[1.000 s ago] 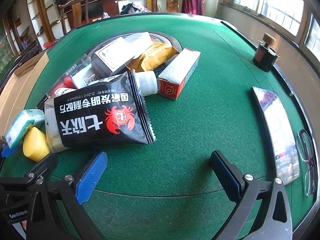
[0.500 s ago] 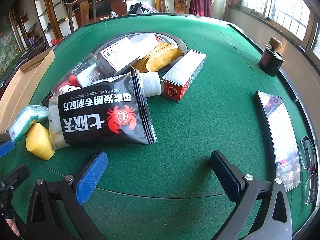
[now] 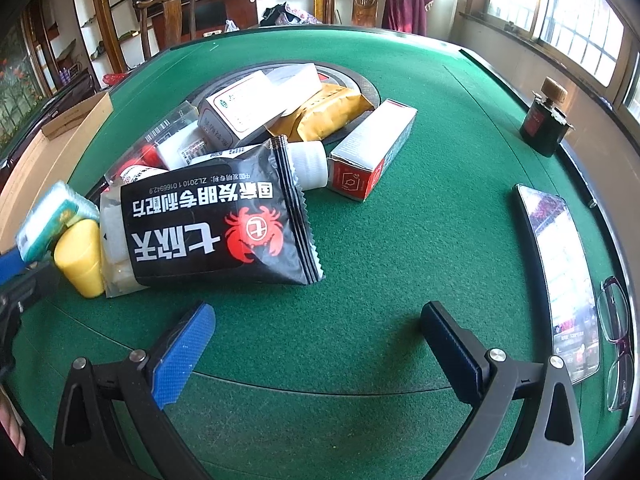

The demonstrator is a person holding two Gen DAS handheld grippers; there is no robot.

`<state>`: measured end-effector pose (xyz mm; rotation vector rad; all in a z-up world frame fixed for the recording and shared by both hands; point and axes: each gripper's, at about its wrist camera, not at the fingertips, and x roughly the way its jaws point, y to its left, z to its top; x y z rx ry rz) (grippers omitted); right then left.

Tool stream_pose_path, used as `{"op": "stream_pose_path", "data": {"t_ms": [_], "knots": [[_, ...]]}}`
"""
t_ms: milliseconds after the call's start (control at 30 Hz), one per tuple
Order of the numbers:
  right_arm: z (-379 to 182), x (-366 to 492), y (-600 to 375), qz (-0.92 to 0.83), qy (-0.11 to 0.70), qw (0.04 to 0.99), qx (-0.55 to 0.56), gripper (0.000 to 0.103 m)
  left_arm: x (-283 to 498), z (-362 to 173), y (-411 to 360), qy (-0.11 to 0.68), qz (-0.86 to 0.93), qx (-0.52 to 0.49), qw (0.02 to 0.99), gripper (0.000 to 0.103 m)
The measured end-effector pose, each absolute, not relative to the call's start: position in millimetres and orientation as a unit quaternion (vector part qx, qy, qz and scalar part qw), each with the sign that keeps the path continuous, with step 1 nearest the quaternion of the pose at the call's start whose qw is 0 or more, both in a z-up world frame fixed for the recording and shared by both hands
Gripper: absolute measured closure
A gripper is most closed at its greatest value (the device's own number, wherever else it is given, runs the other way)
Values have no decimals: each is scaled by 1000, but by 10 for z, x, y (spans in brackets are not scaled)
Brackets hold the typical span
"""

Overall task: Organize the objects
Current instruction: 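Grasp the teal tissue pack with the left gripper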

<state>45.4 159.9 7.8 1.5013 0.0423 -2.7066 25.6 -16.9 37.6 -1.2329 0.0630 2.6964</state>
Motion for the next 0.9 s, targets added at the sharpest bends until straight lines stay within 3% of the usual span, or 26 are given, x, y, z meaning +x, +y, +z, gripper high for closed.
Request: {"op": "stream_pose_path", "data": {"t_ms": [300, 467, 900], "knots": [[76, 455, 1595, -874, 14, 23, 485, 0, 46, 361, -264, 2, 907, -413, 81, 60], [76, 456, 1594, -874, 14, 23, 485, 0, -30, 257, -383, -31, 903, -421, 76, 88], [212, 614, 1618, -879, 34, 61, 471, 1, 234, 345, -632, -115, 915, -365, 124, 91]]}}
